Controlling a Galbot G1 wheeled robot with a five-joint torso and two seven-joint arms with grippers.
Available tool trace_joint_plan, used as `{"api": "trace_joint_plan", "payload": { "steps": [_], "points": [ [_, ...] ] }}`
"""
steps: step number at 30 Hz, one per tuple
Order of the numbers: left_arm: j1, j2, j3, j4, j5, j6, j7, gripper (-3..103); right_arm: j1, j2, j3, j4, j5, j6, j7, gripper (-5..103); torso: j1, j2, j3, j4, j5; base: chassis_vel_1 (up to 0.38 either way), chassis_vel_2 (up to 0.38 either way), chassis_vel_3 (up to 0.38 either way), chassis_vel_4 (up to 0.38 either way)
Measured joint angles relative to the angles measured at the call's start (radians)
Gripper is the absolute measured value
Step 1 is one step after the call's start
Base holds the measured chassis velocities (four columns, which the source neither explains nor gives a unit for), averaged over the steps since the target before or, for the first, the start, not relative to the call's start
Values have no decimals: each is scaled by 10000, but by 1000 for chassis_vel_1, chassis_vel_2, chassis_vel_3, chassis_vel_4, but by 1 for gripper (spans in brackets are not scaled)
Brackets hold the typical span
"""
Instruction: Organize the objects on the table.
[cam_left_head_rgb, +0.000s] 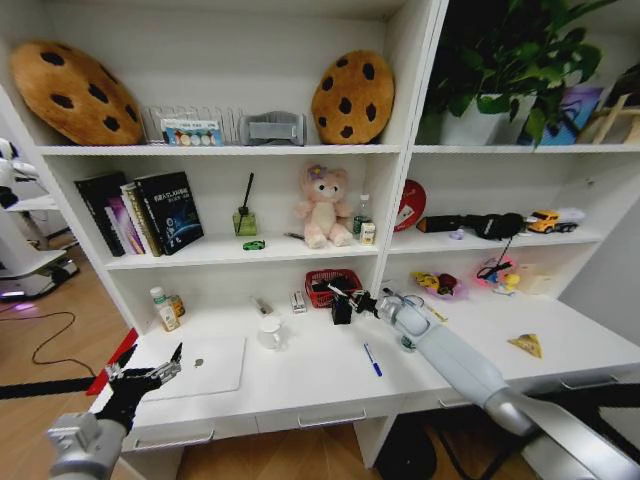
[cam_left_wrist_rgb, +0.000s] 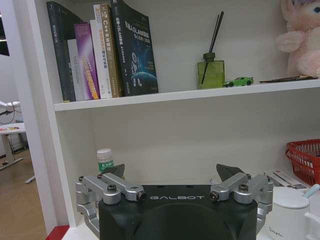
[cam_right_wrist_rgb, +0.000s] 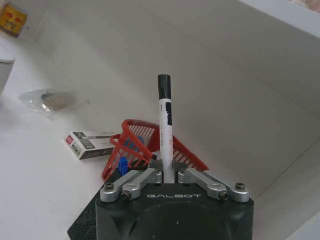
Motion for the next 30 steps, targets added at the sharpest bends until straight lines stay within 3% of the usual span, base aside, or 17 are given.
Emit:
{"api": "trace_joint_plan", "payload": {
  "steps": [10, 30],
  "points": [
    [0, 0, 0, 0, 0, 0, 0, 100, -559, 888, 343, -242, -6, 911, 1983, 9, 0, 0, 0, 3, 0, 0, 0, 0, 0],
    [0, 0, 0, 0, 0, 0, 0, 100, -1707, 1894, 1000, -28, 354, 1146, 3641, 9, 0, 0, -1, 1, 0, 0, 0, 0, 0]
  ]
}}
